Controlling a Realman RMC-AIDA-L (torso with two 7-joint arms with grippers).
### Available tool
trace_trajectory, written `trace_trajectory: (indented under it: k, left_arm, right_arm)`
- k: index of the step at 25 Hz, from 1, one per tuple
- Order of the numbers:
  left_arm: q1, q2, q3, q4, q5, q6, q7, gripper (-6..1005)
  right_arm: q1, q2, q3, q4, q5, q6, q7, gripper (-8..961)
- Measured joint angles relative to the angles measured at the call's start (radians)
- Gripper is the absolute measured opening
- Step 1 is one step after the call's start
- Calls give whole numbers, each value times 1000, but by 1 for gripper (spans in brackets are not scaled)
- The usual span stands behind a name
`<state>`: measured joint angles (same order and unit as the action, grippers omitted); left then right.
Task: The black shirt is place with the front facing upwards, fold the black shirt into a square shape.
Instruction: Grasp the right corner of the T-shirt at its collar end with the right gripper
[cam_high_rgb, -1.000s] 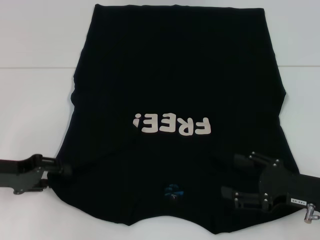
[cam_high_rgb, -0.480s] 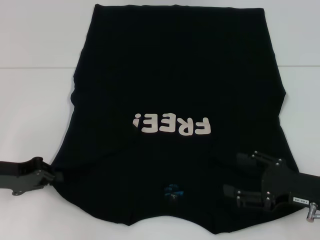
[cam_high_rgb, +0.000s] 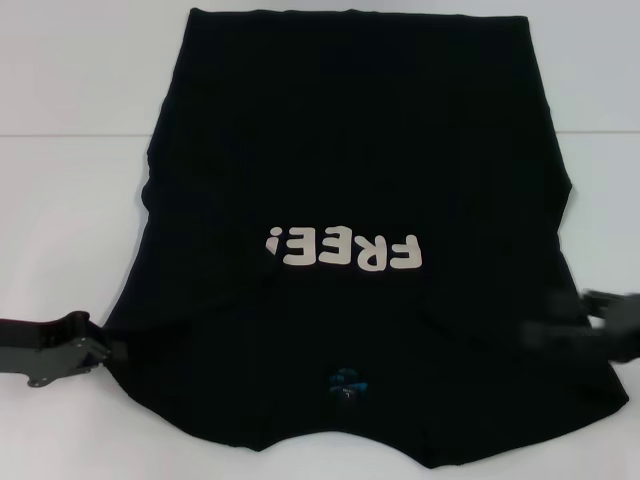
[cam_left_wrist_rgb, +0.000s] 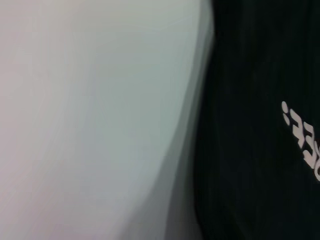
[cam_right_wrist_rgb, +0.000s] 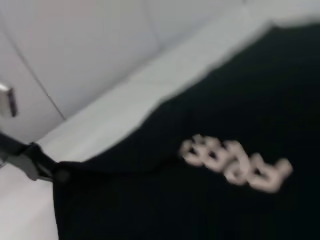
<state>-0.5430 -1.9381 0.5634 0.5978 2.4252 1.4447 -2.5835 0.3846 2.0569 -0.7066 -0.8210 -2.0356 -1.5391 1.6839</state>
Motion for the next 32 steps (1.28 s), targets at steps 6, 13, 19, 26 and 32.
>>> trace_trajectory:
  k: [6, 13, 19, 26, 32]
  left_arm:
    - [-7, 4, -1, 3, -1, 10, 29, 7]
    - [-12, 8, -8, 13, -3, 13, 66, 7]
    - [-12, 9, -8, 17, -9, 4, 81, 7]
    - [-14, 9, -8, 17, -12, -3, 86, 7]
    - [-15, 7, -8, 17, -13, -16, 89, 7]
  right_arm:
    - [78, -100, 37, -94, -222, -202, 626, 942]
    - [167, -137, 159, -101, -502, -279, 849, 940]
    - [185, -133, 163, -97, -627, -244, 872, 940]
    - [202, -128, 153, -23, -628, -171, 860, 940]
    - [233, -128, 150, 40, -628, -110, 846, 941]
